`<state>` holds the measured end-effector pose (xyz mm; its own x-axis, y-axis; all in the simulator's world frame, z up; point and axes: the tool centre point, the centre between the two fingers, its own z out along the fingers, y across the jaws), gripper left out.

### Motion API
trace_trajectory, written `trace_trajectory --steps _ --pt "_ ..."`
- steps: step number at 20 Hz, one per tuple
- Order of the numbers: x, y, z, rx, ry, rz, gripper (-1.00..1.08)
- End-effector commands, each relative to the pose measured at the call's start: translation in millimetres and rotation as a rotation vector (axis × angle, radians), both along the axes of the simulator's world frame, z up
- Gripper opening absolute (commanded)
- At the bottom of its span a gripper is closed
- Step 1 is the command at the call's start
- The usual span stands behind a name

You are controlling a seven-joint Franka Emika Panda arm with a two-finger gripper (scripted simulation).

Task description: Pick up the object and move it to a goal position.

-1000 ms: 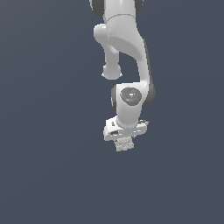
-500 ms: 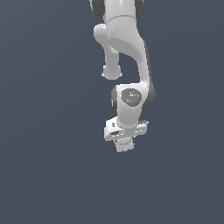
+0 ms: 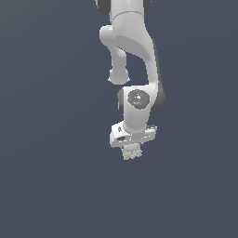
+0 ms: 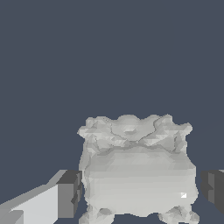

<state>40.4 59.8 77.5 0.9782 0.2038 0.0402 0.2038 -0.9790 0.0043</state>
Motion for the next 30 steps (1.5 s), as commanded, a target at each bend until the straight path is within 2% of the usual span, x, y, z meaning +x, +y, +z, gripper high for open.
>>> trace_trajectory --steps 1,10,30 --pt "-4 -3 8 0.000 0.000 0.000 -1.00" --pt "-34 -20 57 -0.001 0.006 -0.001 -1.00" --pt "-129 -78 225 -0.001 0.029 -0.002 -1.00"
